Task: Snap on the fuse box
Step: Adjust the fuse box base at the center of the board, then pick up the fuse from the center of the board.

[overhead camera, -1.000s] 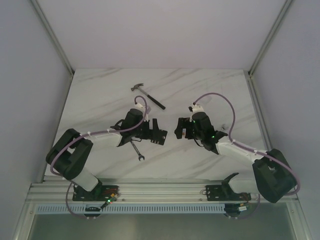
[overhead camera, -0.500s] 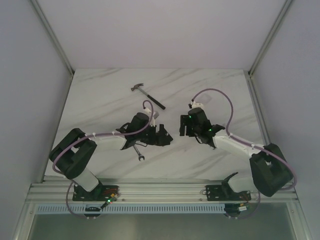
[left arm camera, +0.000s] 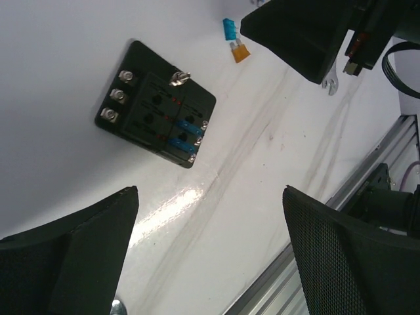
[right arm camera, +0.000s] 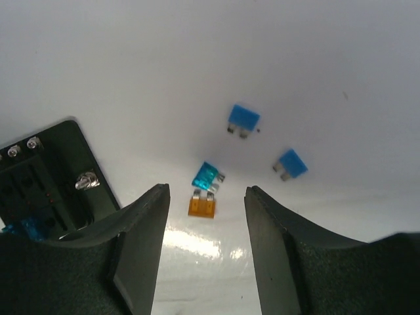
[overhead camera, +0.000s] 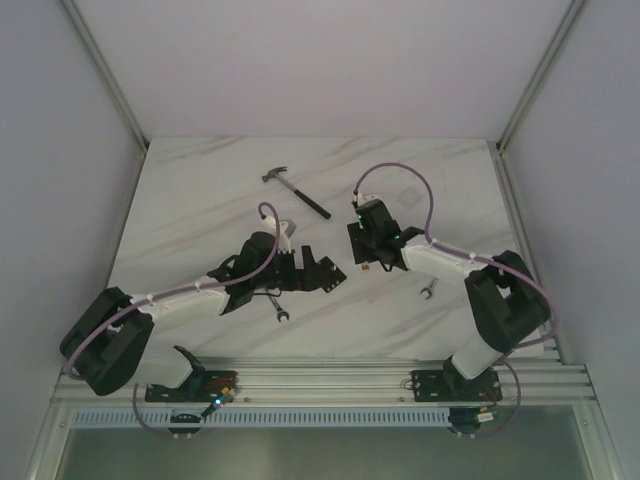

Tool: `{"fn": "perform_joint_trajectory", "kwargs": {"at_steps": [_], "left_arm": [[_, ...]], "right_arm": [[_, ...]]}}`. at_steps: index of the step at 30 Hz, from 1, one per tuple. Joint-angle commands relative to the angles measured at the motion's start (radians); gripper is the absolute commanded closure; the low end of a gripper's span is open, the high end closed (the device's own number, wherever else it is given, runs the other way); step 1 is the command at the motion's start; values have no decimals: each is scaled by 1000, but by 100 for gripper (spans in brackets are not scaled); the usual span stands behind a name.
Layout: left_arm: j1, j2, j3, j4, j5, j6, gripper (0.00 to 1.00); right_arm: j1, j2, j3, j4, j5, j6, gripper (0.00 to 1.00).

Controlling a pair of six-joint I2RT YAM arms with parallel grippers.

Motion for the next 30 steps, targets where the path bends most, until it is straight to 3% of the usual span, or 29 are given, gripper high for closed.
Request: {"fn": "perform_joint_trajectory", "kwargs": {"at_steps": [1, 13, 21, 30], "left_arm": [[12, -45, -37, -34, -60, -22, 0], [27, -115, -83, -69, -86, -28, 0], [26, -112, -84, -70, -81, -25, 0], [26, -103, -85, -71, -76, -30, 0]], "right_arm": [[3, 74, 77, -44, -55, -166, 46], [-21, 214, 165, -120, -196, -231, 50], [-23, 203, 162, -241, -232, -234, 51], [-21, 185, 184, -247, -224, -251, 52]]}}
